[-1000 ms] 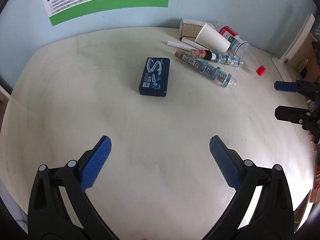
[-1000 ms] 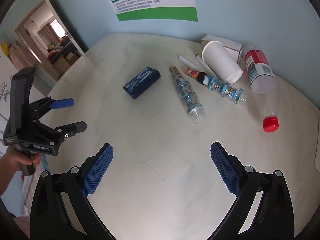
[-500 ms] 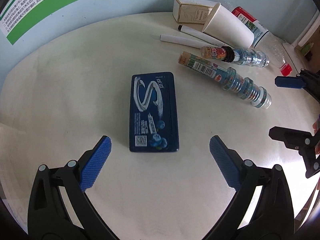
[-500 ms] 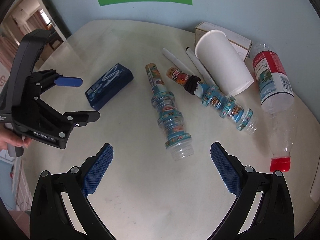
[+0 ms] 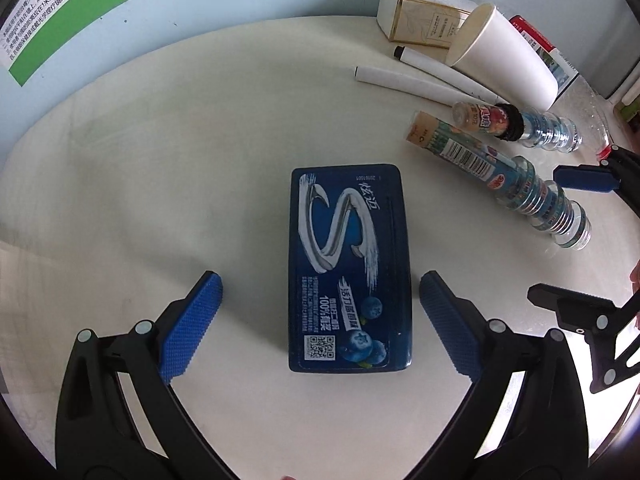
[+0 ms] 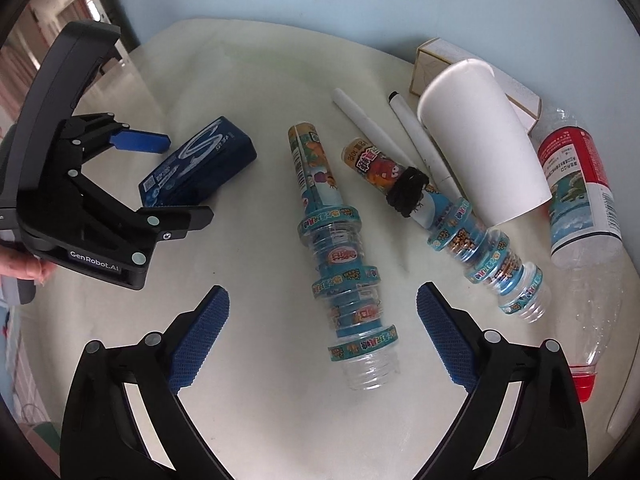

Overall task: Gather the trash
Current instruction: 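Grasp the blue gum box with the left tool while the right tool grasps the stacked candy tubes, then carry the gum box and candy tubes over the bin and release both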

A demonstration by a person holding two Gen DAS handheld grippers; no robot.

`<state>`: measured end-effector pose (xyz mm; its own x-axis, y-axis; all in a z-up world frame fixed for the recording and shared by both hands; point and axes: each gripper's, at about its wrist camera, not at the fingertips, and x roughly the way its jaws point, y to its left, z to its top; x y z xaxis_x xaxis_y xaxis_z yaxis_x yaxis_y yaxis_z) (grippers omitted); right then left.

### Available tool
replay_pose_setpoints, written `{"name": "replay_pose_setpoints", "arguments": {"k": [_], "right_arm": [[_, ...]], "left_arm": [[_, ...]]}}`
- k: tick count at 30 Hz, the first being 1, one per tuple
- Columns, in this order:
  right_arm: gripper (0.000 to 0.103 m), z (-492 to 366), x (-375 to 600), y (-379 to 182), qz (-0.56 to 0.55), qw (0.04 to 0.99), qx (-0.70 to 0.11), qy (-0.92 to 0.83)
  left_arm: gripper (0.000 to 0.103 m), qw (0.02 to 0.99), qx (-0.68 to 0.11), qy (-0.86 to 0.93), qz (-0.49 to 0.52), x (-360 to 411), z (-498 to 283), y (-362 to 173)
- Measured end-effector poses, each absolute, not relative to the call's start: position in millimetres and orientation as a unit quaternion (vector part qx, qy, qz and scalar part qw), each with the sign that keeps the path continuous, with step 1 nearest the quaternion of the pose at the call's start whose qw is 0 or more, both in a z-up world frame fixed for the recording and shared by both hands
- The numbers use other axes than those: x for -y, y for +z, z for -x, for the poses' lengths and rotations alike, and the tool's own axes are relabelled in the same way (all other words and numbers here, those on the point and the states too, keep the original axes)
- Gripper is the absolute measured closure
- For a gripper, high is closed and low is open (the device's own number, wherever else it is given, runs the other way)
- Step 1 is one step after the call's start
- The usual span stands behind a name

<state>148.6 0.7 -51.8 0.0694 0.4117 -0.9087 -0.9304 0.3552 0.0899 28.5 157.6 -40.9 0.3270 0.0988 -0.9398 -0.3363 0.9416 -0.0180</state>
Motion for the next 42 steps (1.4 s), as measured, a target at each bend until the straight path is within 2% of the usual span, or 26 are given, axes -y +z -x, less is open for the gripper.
{"name": "replay_pose_setpoints", "arguments": {"k": [1, 2, 6, 8, 11, 13, 14, 15, 18, 19, 20, 21, 22, 23, 34, 42], "right_arm": [[0.03, -148, -1, -54, 0.28, 0.675, -0.471, 0.494], [0.034, -147, -2, -58, 0.284, 0.676, -0.471, 0.49], [0.027, -143, -7, -63, 0.281, 0.677, -0.469, 0.492], [0.016, -142, -9, -66, 0.278, 0.669, -0.477, 0.498], [0.005, -137, -21, -67, 0.286, 0.656, -0.486, 0.502], [0.005, -127, -29, -69, 0.314, 0.652, -0.481, 0.495], [0.005, -124, -34, -71, 0.327, 0.651, -0.478, 0.491], [0.005, -123, -36, -72, 0.329, 0.651, -0.479, 0.489], [0.01, -126, -36, -73, 0.305, 0.66, -0.485, 0.486], [0.02, -125, -37, -73, 0.311, 0.666, -0.479, 0.479], [0.035, -125, -36, -72, 0.315, 0.673, -0.472, 0.474], [0.045, -126, -33, -70, 0.307, 0.674, -0.471, 0.479], [0.064, -127, -33, -68, 0.304, 0.676, -0.472, 0.477], [0.069, -129, -31, -68, 0.301, 0.675, -0.476, 0.477], [0.07, -119, -16, -65, 0.297, 0.666, -0.478, 0.49], [0.07, -101, 23, -31, 0.282, 0.674, -0.454, 0.511]], "left_arm": [[0.006, 0.809, -0.562, 0.135, 0.105, -159, -27, -41], [0.006, 0.81, -0.561, 0.135, 0.105, -159, -27, -41], [0.006, 0.813, -0.558, 0.134, 0.103, -165, -24, -43], [0.006, 0.814, -0.555, 0.134, 0.101, -163, -24, -43], [0.007, 0.816, -0.553, 0.134, 0.1, -161, -20, -43], [0.024, 0.822, -0.545, 0.132, 0.096, -158, -18, -38], [0.046, 0.827, -0.54, 0.127, 0.092, -156, -16, -34], [0.053, 0.827, -0.54, 0.129, 0.088, -155, -17, -31], [0.053, 0.823, -0.545, 0.127, 0.098, -157, -17, -31], [0.053, 0.822, -0.545, 0.128, 0.098, -157, -15, -30], [0.053, 0.822, -0.545, 0.127, 0.1, -156, -14, -30], [0.053, 0.822, -0.545, 0.126, 0.105, -156, -13, -30], [0.053, 0.822, -0.545, 0.124, 0.108, -155, -13, -30], [0.053, 0.822, -0.545, 0.122, 0.108, -153, -13, -29], [0.053, 0.82, -0.542, 0.123, 0.137, -139, 24, -22], [0.053, 0.83, -0.527, 0.146, 0.114, -114, 59, 11]]}}
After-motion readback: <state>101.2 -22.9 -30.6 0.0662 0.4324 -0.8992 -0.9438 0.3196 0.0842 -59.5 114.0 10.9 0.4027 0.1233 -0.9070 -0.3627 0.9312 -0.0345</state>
